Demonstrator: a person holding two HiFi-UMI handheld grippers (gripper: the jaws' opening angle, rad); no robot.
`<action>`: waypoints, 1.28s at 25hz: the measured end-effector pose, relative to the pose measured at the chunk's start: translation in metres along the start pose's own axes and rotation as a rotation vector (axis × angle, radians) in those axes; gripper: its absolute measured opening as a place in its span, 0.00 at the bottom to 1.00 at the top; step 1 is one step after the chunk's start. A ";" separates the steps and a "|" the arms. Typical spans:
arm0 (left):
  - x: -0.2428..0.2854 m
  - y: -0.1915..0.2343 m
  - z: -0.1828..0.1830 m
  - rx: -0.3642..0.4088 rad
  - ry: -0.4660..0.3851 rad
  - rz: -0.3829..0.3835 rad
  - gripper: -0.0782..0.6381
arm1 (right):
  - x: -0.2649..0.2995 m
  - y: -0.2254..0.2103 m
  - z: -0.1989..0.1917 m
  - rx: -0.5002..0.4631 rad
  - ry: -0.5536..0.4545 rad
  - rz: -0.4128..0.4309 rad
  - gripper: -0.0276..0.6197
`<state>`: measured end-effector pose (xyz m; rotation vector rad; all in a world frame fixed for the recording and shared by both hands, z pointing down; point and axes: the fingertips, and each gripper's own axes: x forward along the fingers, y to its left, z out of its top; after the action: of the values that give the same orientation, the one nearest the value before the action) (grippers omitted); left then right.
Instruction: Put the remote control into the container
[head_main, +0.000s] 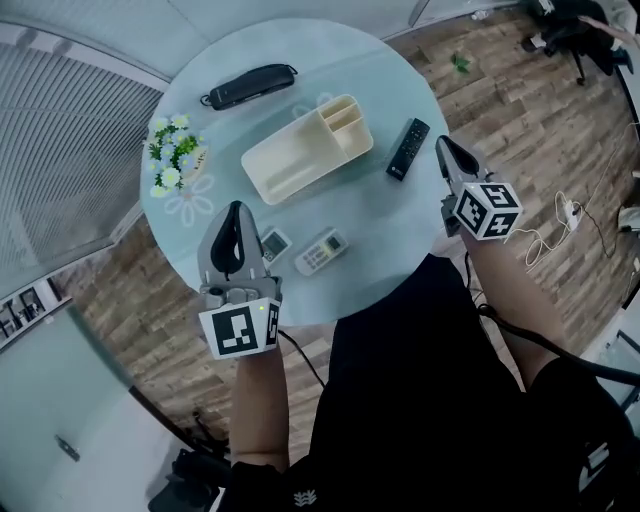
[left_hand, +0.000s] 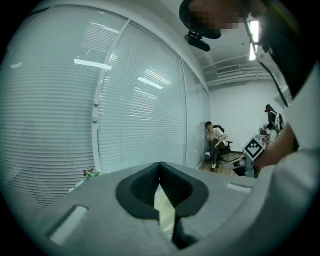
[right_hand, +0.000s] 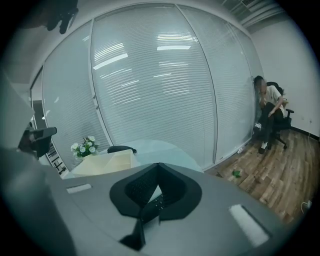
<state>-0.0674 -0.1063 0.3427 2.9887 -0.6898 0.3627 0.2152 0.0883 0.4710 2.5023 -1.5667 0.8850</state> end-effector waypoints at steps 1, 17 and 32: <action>0.007 -0.005 -0.003 -0.001 0.005 -0.008 0.11 | 0.004 -0.003 -0.004 0.008 0.005 0.002 0.05; 0.081 -0.060 -0.044 -0.006 0.070 -0.081 0.11 | 0.044 -0.047 -0.053 0.135 0.088 -0.033 0.09; 0.081 -0.026 -0.047 -0.007 0.076 -0.016 0.11 | 0.073 -0.048 -0.084 0.221 0.244 -0.038 0.46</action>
<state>0.0040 -0.1125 0.4080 2.9541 -0.6587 0.4695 0.2424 0.0810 0.5885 2.4344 -1.4098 1.3665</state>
